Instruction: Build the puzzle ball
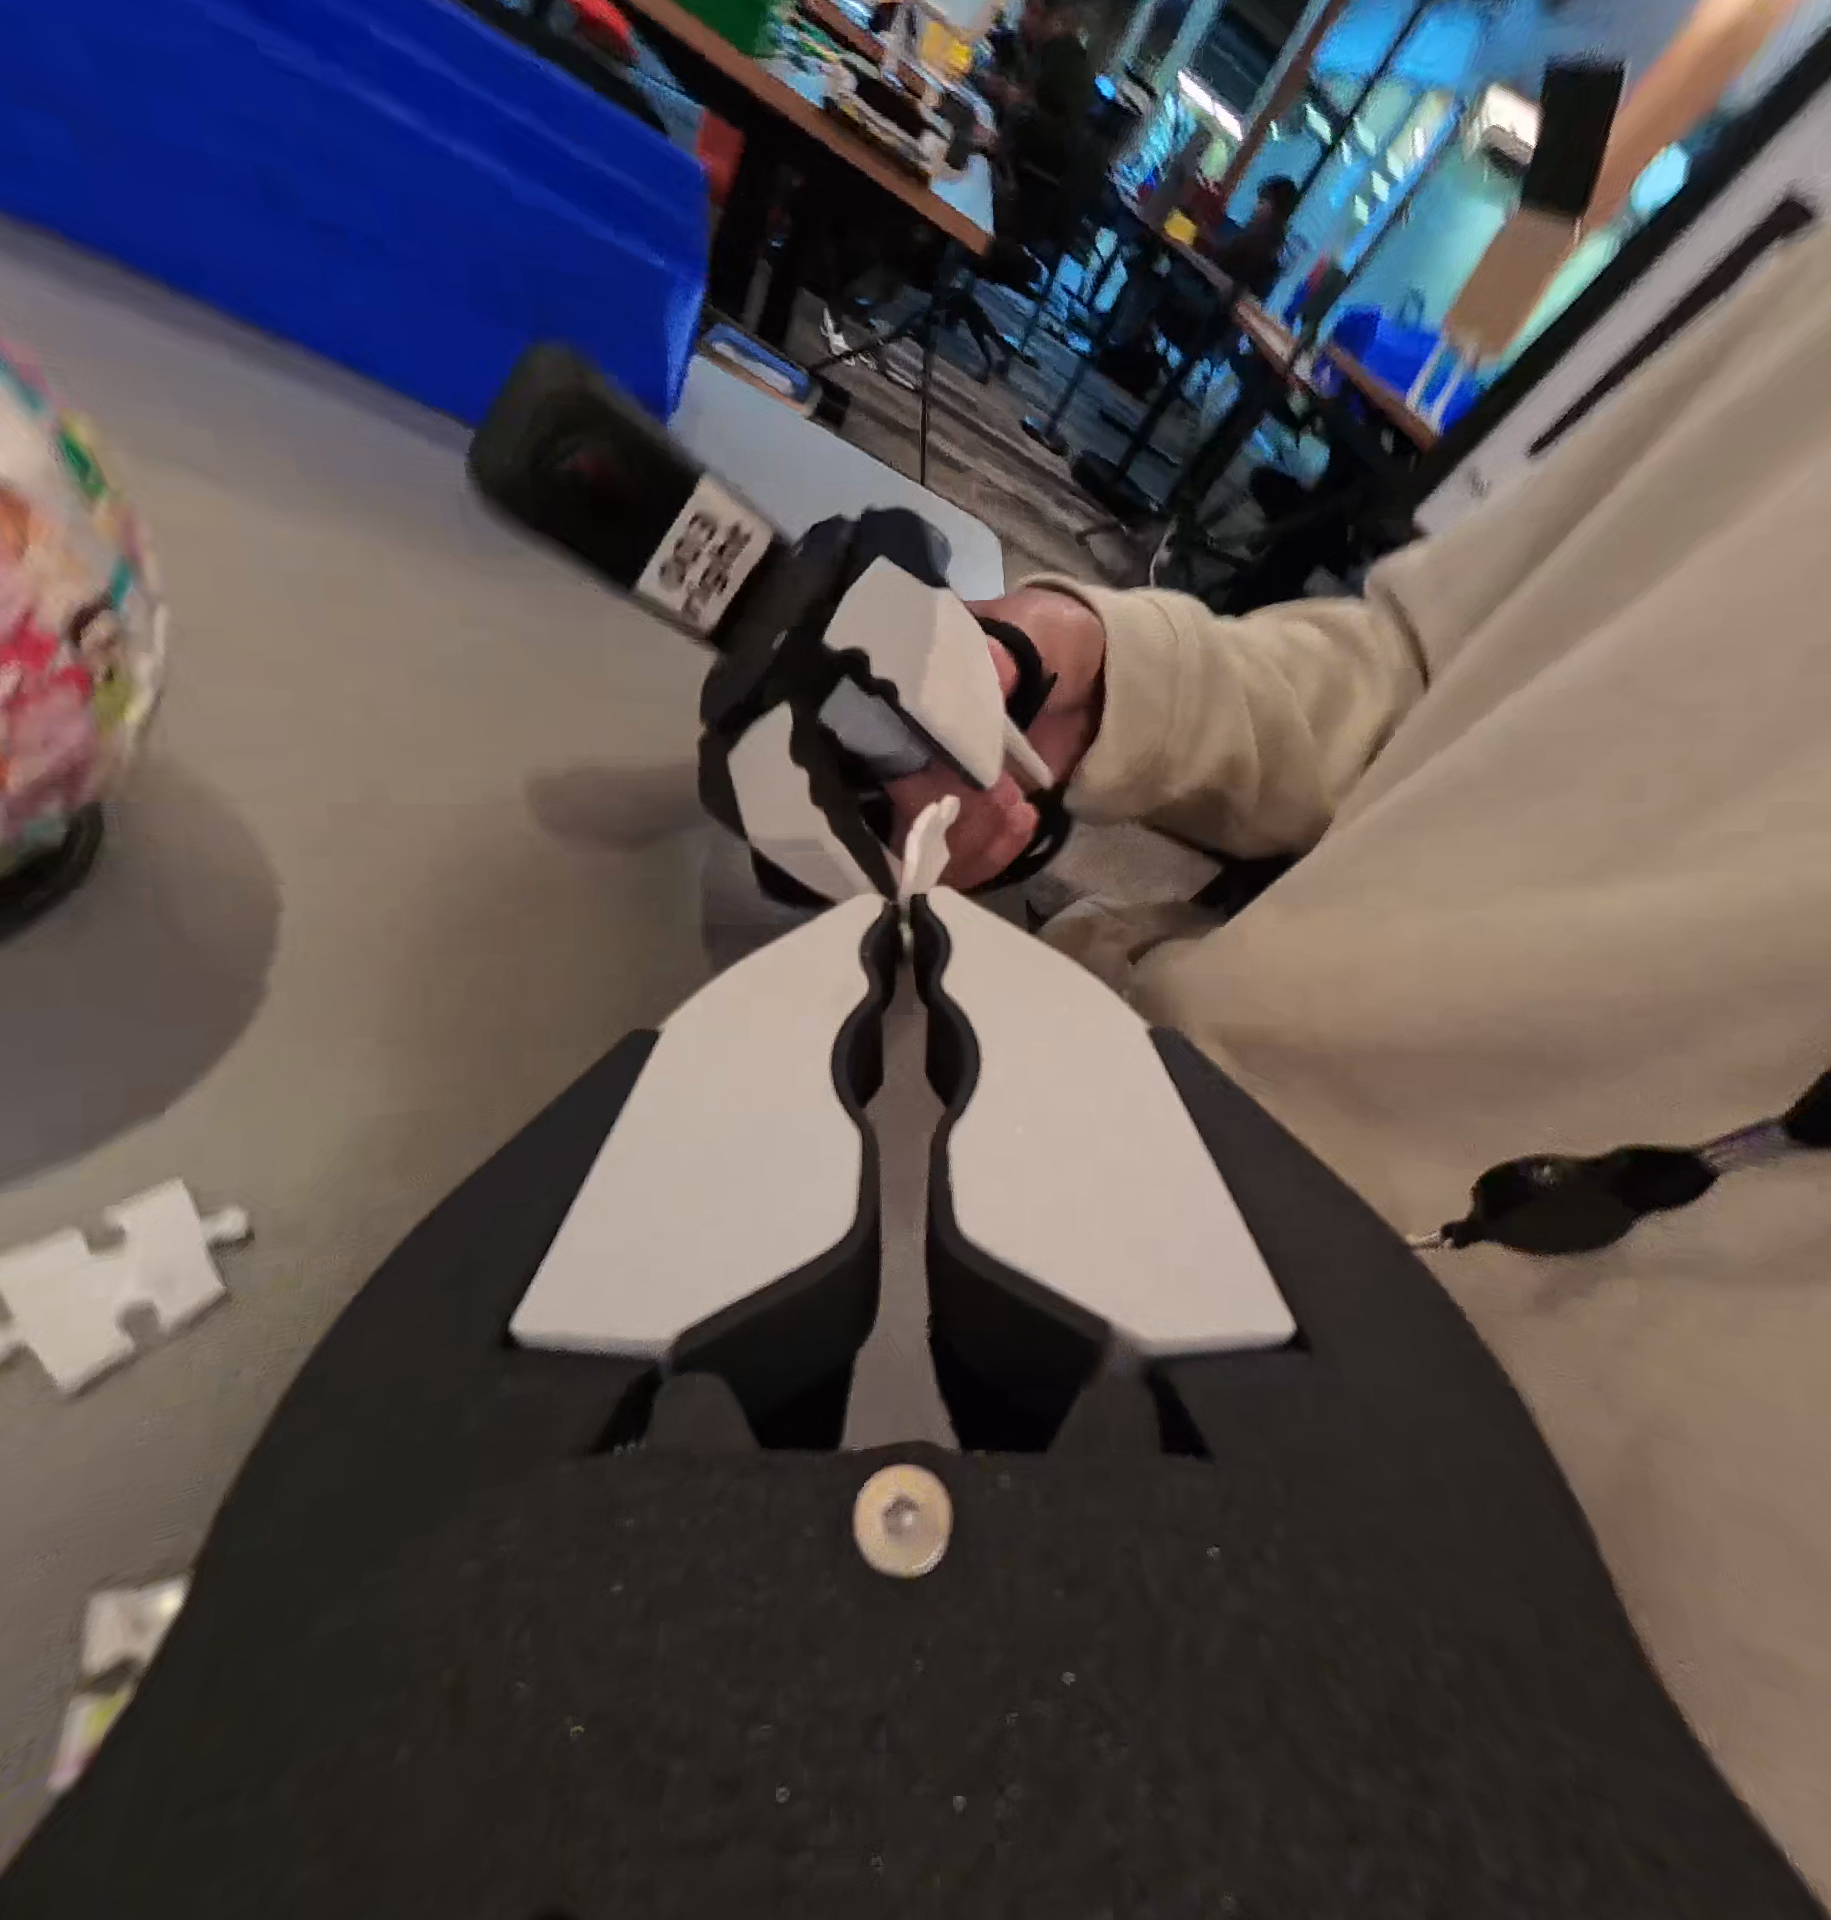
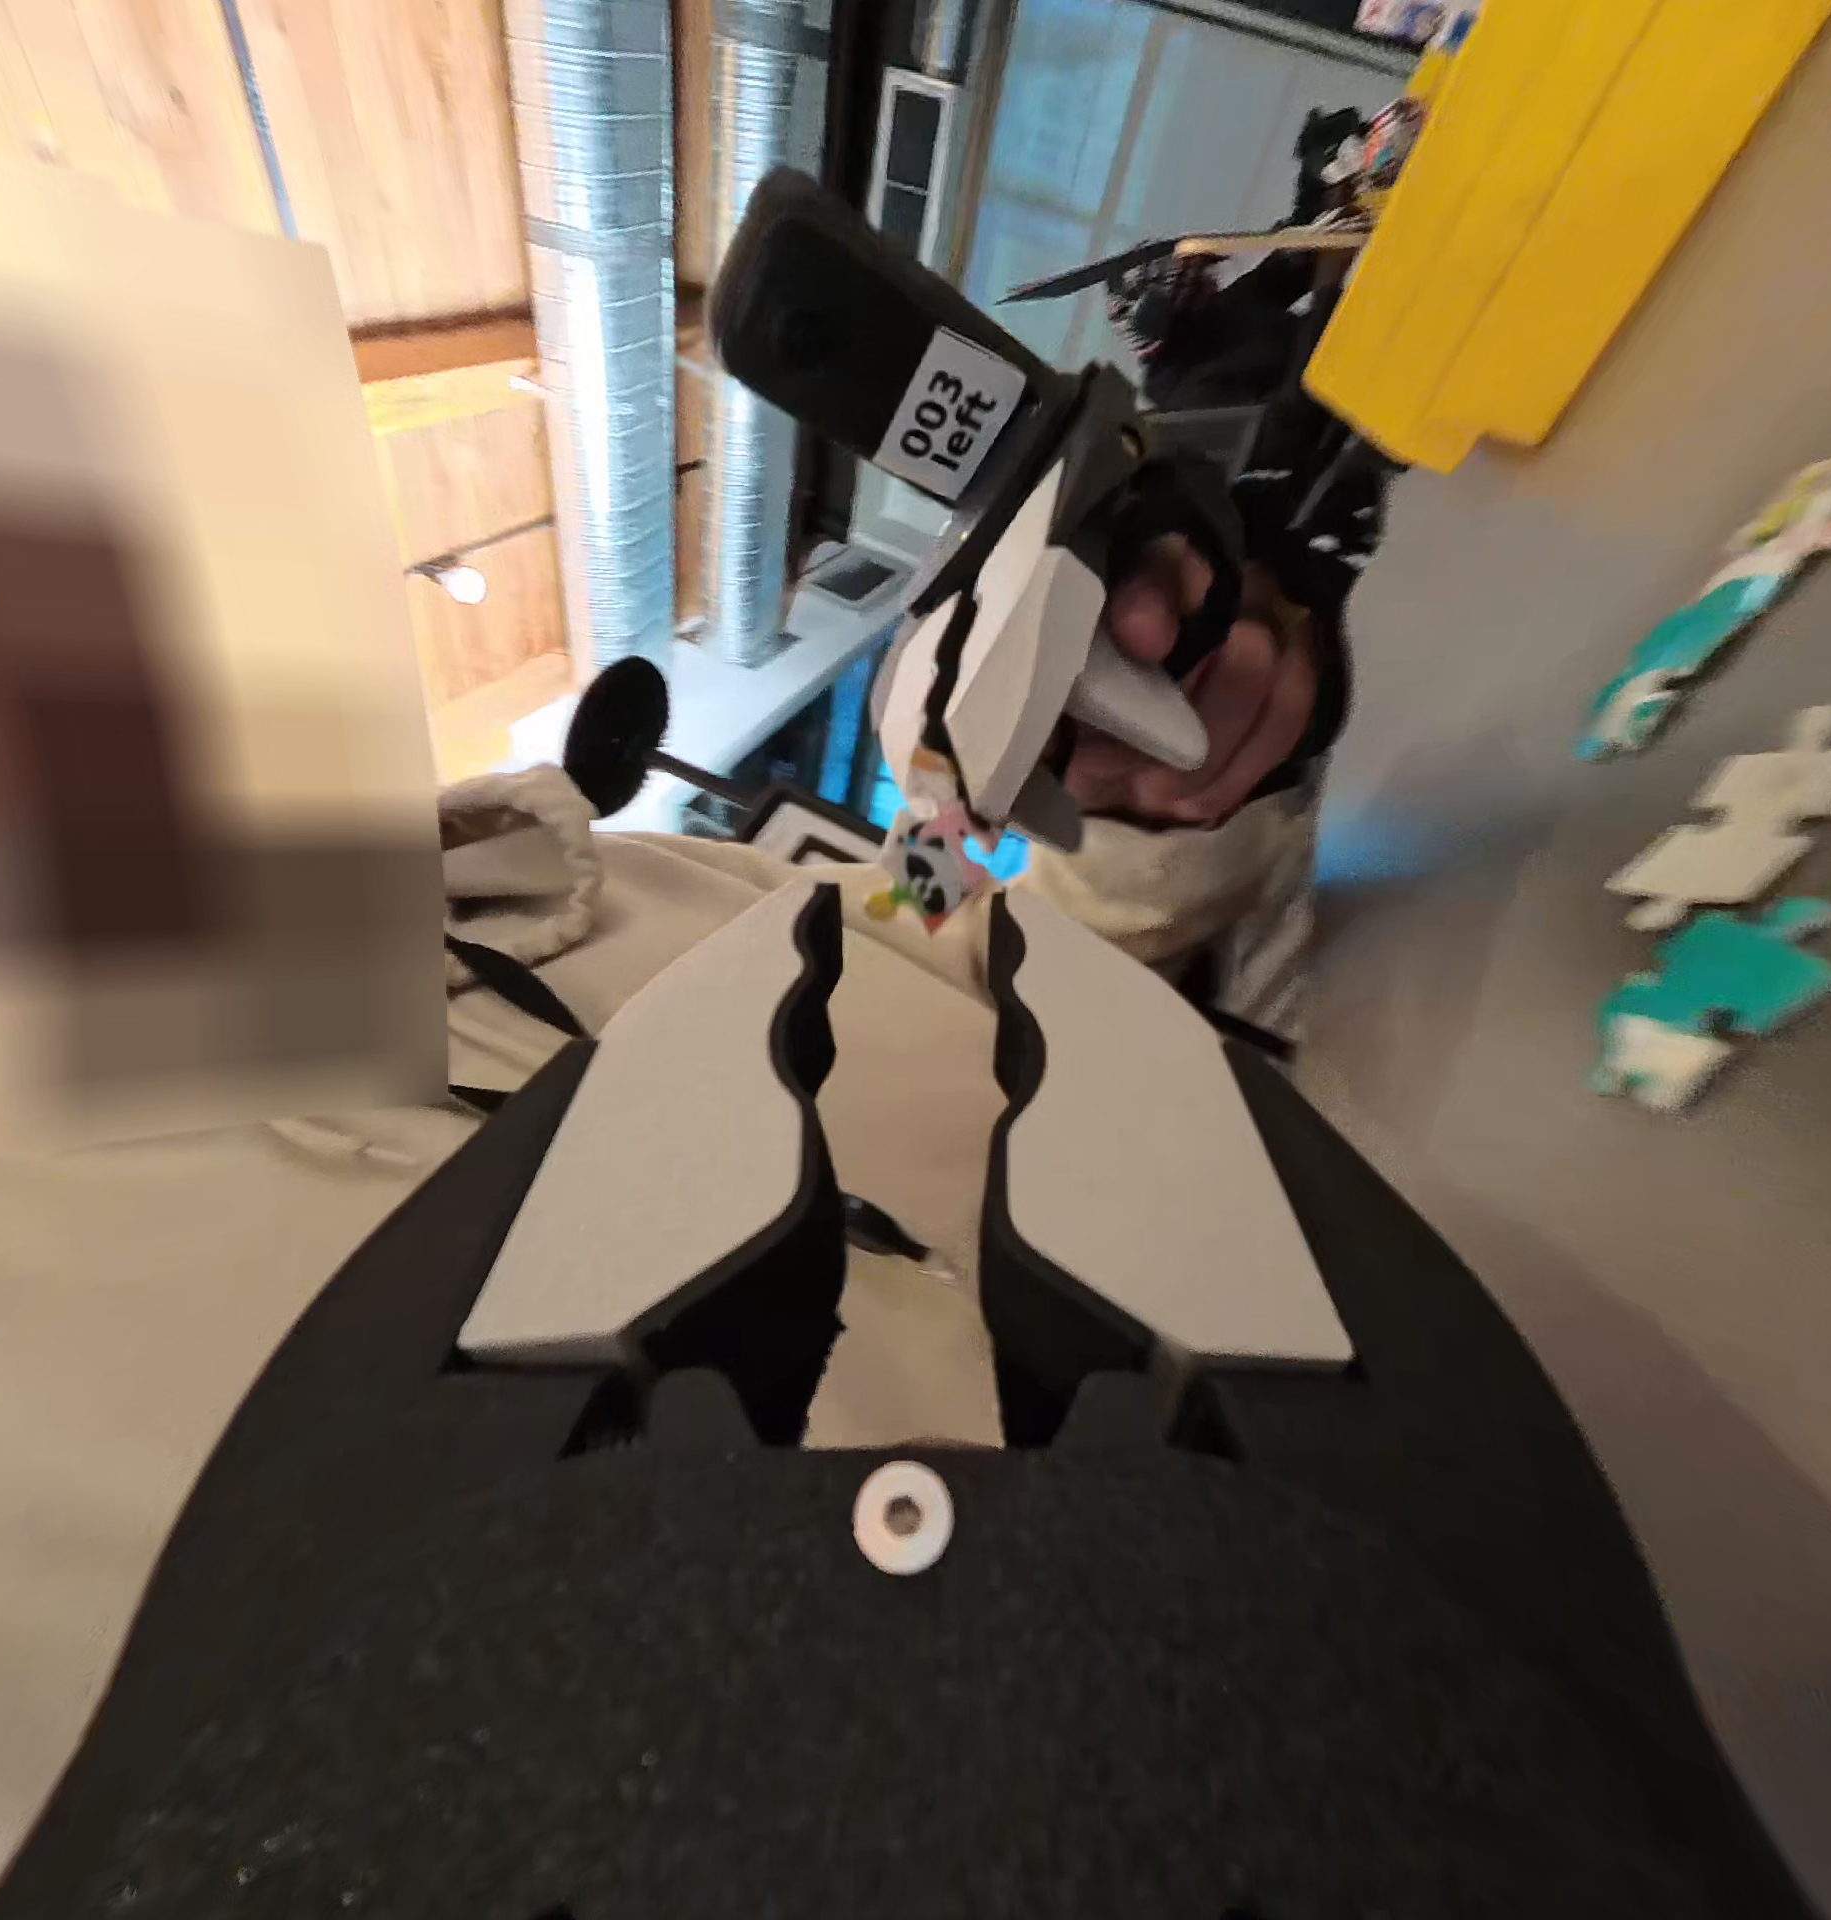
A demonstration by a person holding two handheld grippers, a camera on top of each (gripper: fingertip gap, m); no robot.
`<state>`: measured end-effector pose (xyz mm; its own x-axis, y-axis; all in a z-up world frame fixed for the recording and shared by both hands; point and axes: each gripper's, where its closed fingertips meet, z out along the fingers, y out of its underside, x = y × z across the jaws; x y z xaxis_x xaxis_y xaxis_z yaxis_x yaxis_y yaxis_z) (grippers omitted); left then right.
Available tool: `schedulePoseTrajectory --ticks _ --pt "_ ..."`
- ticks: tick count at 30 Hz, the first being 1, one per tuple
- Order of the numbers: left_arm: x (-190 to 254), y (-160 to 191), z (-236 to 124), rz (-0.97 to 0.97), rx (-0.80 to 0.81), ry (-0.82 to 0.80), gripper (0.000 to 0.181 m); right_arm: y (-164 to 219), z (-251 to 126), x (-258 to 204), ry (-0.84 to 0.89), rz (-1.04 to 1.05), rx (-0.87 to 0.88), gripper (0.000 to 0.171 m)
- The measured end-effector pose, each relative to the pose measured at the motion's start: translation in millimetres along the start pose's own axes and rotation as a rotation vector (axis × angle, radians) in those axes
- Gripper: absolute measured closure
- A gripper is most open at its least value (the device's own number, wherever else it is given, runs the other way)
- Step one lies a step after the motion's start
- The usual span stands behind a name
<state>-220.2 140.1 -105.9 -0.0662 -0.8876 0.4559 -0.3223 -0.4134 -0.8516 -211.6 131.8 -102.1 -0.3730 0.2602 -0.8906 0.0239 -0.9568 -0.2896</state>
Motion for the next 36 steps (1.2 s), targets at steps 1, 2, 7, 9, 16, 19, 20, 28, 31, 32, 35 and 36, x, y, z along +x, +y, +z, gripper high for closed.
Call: schedulePoseTrajectory --ticks 1,2,7,9,16,19,20,28,31,32,35,36 --pt "-5 2 -3 -0.072 0.020 -0.010 0.180 -4 -8 8 0.075 -0.063 0.011 0.146" --pt "-10 3 -6 -0.139 0.053 -0.026 0.180 -9 -18 20 0.206 -0.161 0.015 0.145" --pt "-22 12 -11 -0.336 0.181 -0.056 0.180 -15 -24 29 0.559 -0.634 -0.103 0.147" --pt "-24 13 -10 -0.390 0.216 -0.052 0.180 -13 -10 24 0.573 -0.724 -0.120 0.152" --pt "-17 13 -3 -0.484 0.293 0.023 0.180 -15 0 26 0.565 -0.651 -0.088 0.167" --pt "-13 14 -1 -0.430 0.264 0.000 0.178 -11 -2 26 0.544 -0.596 -0.076 0.168" --pt "-11 12 -2 -0.415 0.268 0.001 0.174 -12 -3 26 0.545 -0.573 -0.057 0.169" --pt "-29 26 -39 -0.295 0.200 -0.237 0.174 -22 -21 26 0.560 -0.464 0.036 0.169" --pt "-39 36 -36 -0.254 0.157 -0.315 0.171 -23 -25 20 0.570 -0.520 0.020 0.169" --pt "-42 39 -35 -0.246 0.145 -0.331 0.167 -24 -33 23 0.623 -0.550 0.005 0.169" --pt "-56 49 -33 -0.220 0.092 -0.389 0.158 -23 -75 46 0.855 -0.594 -0.099 0.169" --pt "-61 51 -33 -0.215 0.080 -0.402 0.157 -21 -92 55 0.942 -0.589 -0.145 0.169"
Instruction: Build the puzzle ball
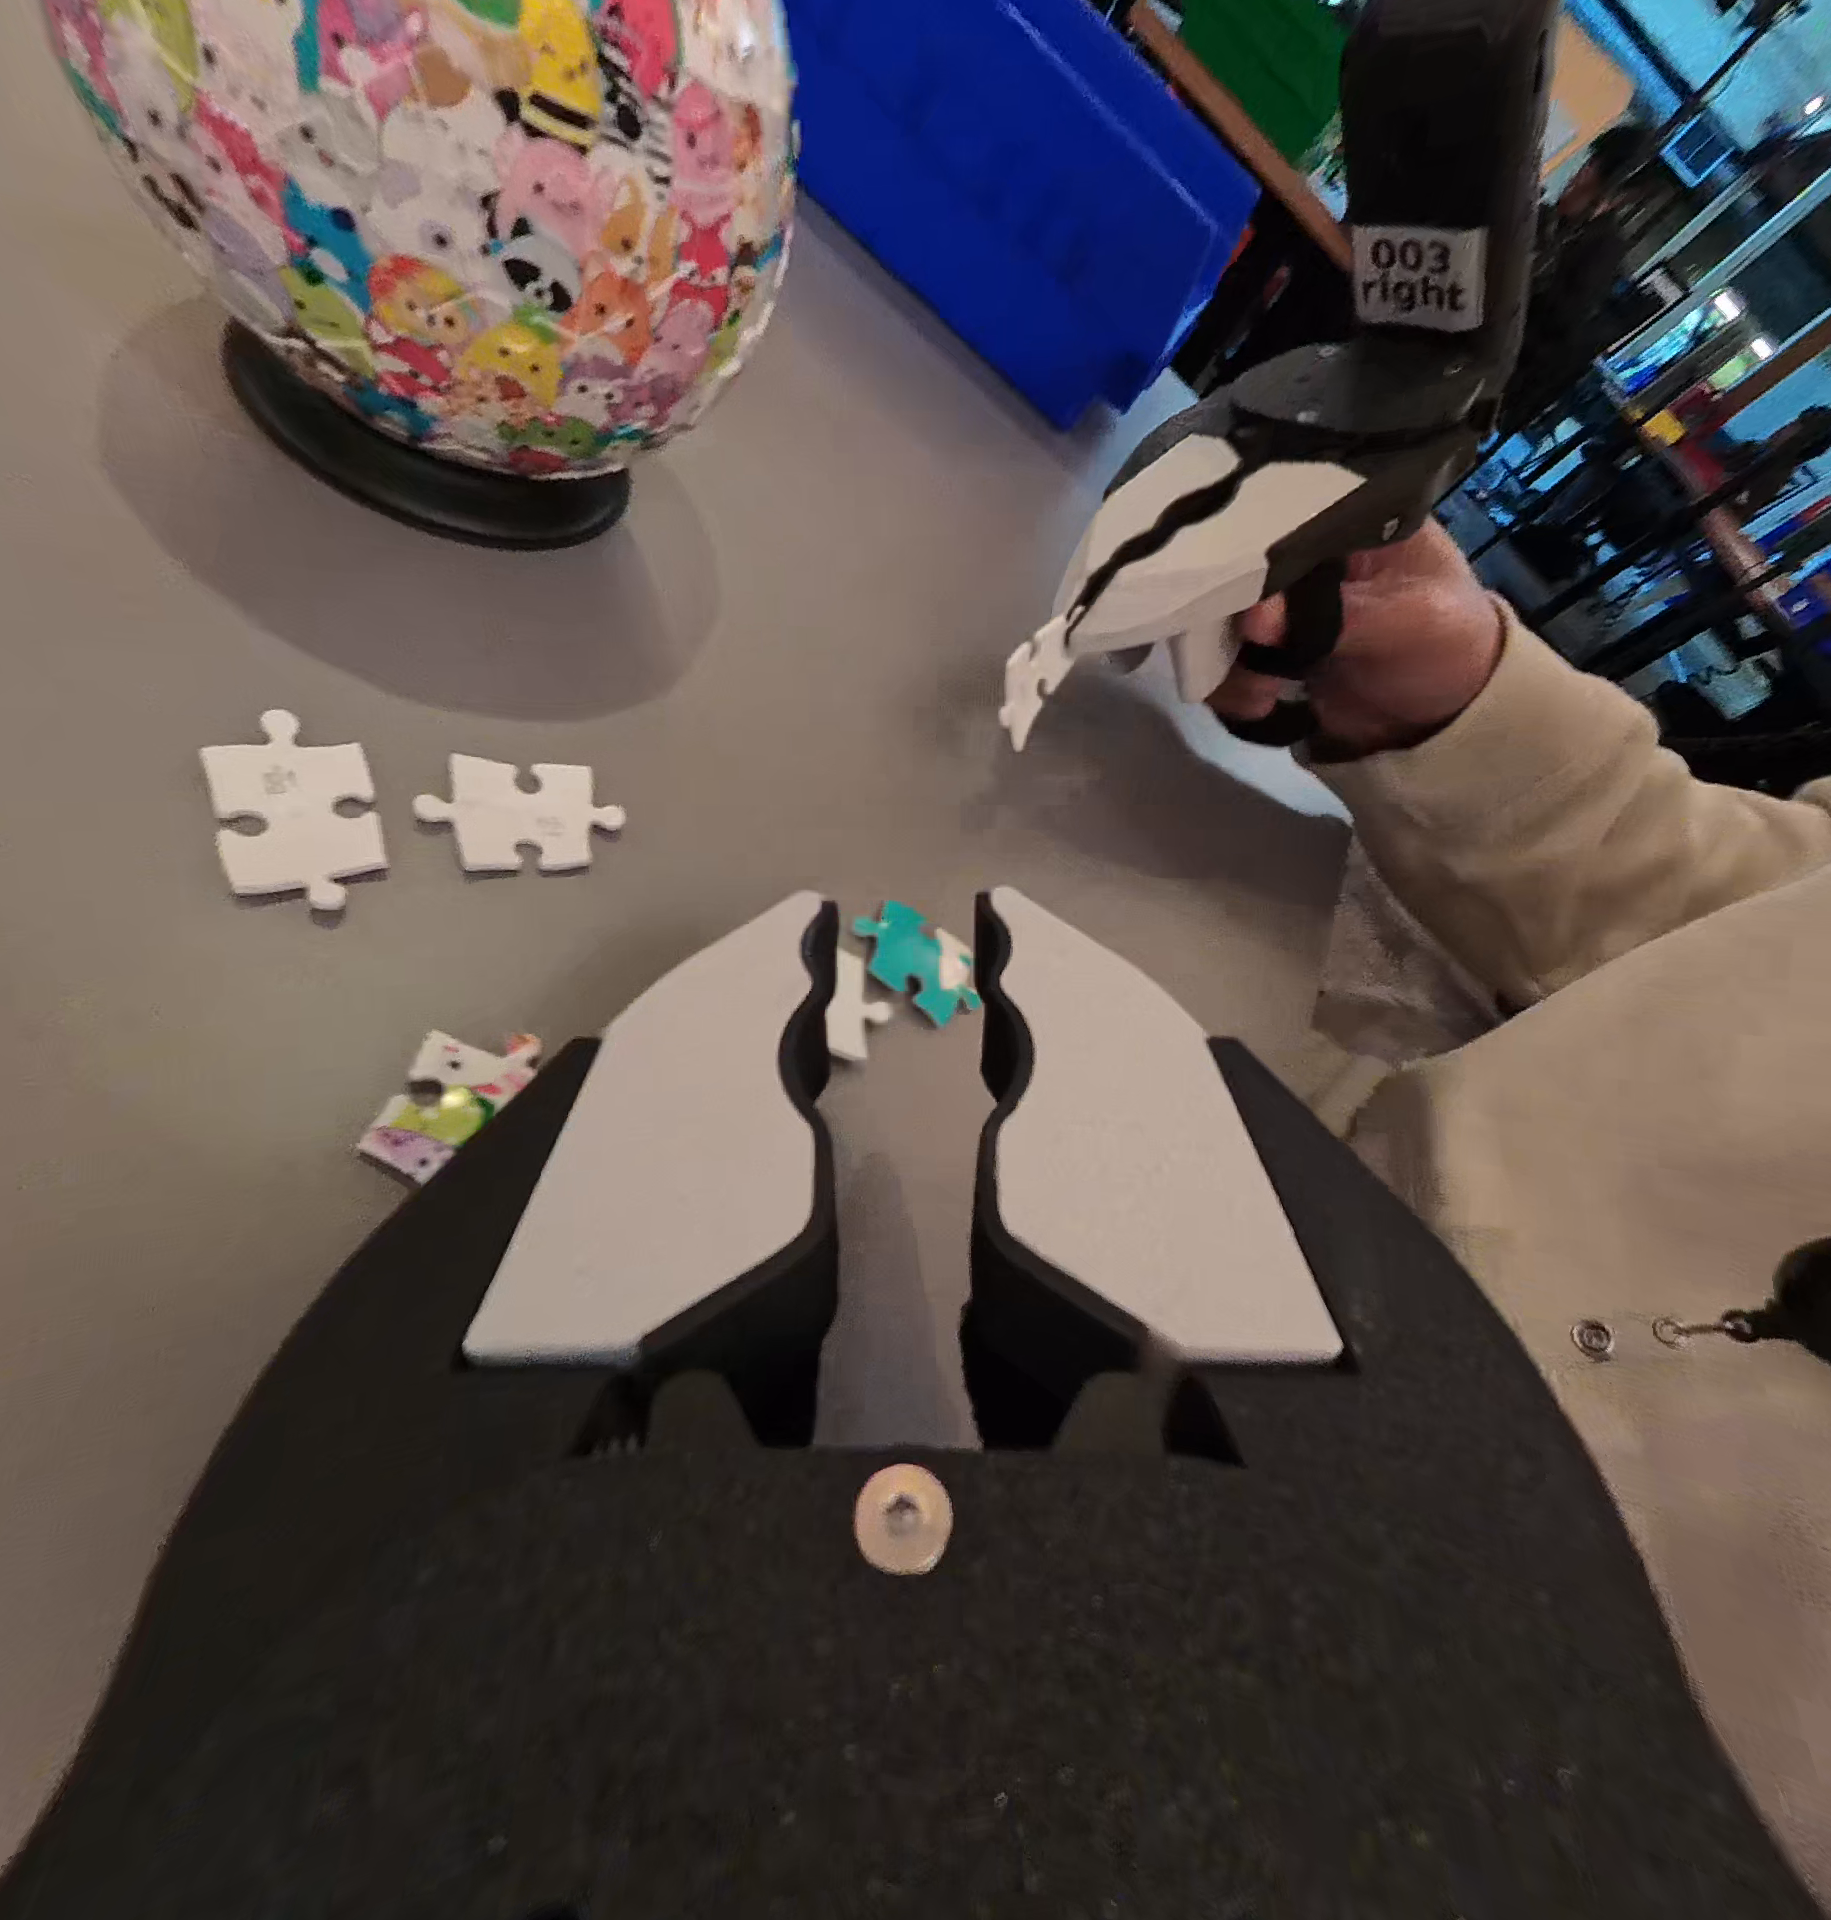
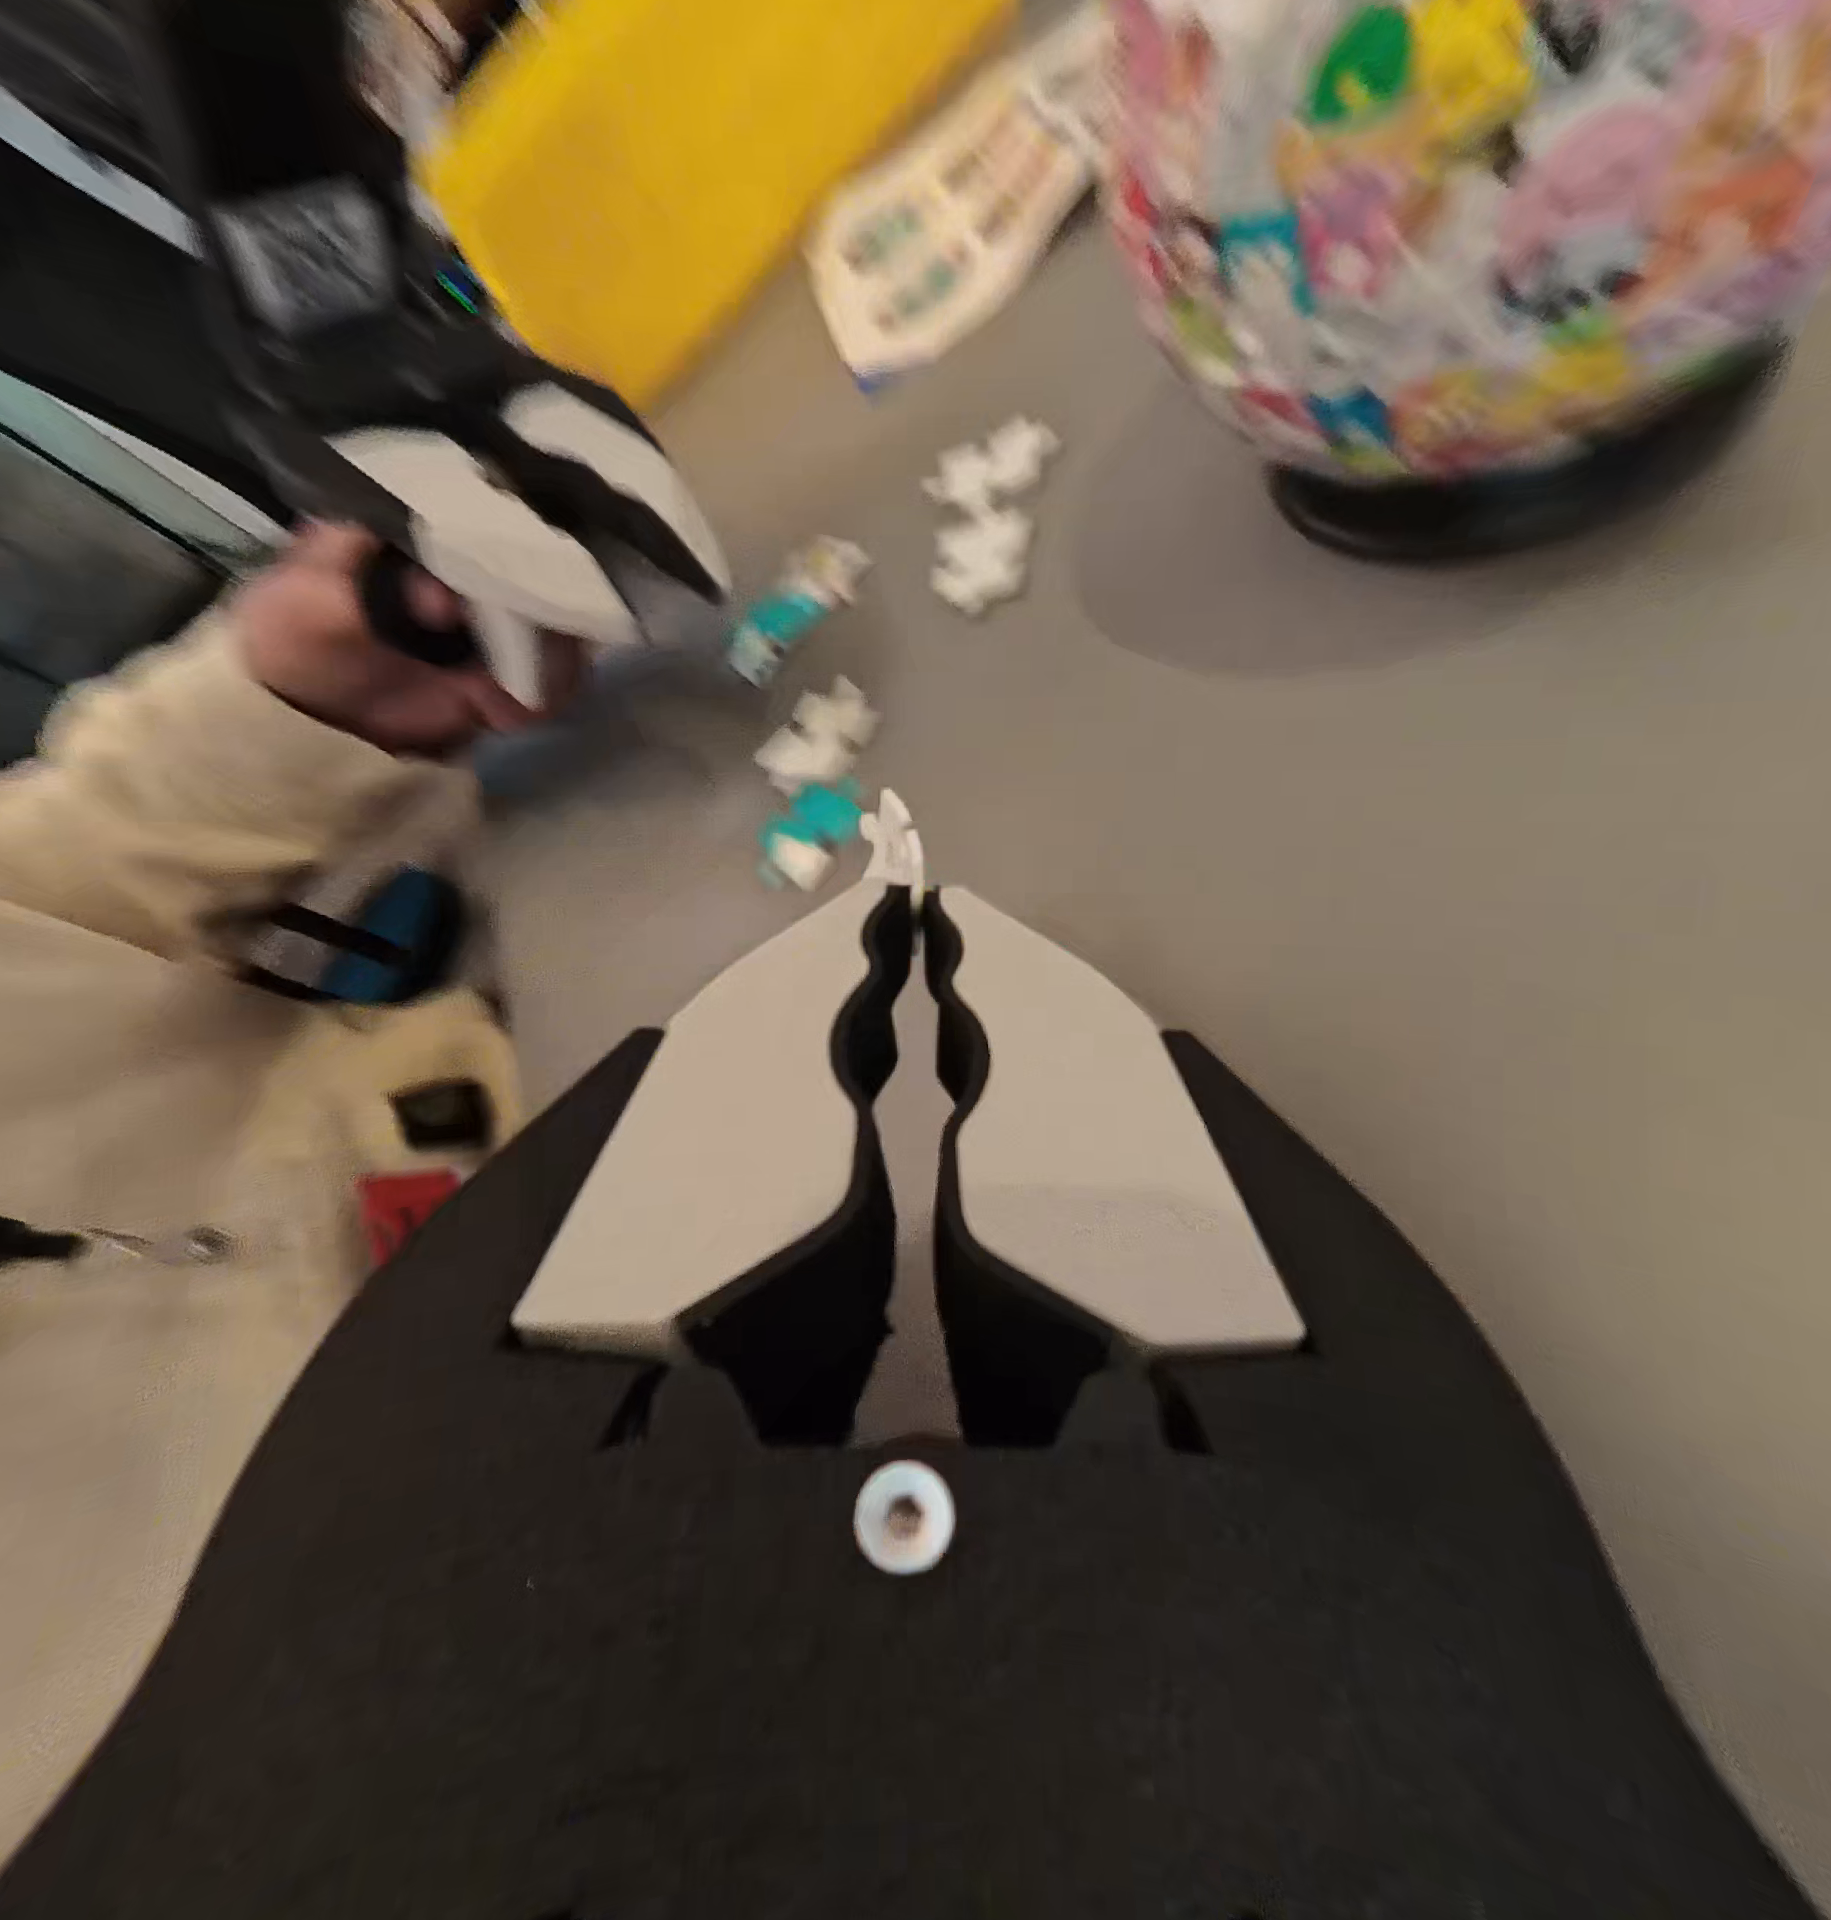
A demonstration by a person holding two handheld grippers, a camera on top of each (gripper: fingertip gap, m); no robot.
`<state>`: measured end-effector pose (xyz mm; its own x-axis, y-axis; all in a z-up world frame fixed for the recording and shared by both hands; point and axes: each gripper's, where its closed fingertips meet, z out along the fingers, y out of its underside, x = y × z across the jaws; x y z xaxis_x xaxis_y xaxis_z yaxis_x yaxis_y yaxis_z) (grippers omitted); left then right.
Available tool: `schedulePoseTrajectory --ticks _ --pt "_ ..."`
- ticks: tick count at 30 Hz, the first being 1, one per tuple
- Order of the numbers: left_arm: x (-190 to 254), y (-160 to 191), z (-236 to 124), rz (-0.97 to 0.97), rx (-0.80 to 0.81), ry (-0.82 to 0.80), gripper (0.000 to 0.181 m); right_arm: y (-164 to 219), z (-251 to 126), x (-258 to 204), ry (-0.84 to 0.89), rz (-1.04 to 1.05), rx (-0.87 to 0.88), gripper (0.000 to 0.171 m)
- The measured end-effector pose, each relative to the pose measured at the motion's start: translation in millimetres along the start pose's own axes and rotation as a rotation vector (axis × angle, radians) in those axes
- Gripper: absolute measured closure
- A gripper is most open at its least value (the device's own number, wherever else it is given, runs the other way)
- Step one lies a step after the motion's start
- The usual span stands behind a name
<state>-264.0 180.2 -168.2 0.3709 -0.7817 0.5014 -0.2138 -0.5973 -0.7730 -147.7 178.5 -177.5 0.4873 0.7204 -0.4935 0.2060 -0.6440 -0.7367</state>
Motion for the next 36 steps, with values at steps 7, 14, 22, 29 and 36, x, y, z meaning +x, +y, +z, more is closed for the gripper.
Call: schedulePoseTrajectory --ticks 7,14,22,29,36 --pt "-30 -35 4 -0.012 0.033 -0.044 0.155 -10 -14 30 0.039 0.004 0.110 0.169" --pt "-50 -68 11 -0.006 0.029 -0.089 0.155 -27 -39 30 -0.030 -0.052 0.274 0.169" --pt "-41 -61 28 0.017 -0.017 -0.121 0.155 -34 -62 24 -0.046 -0.111 0.343 0.169" --pt "-31 -50 35 0.027 -0.010 -0.116 0.155 4 -33 22 -0.030 -0.059 0.064 0.169" --pt "-78 -73 14 0.048 0.027 -0.251 0.160 14 -4 33 0.051 -0.183 -0.108 0.169"
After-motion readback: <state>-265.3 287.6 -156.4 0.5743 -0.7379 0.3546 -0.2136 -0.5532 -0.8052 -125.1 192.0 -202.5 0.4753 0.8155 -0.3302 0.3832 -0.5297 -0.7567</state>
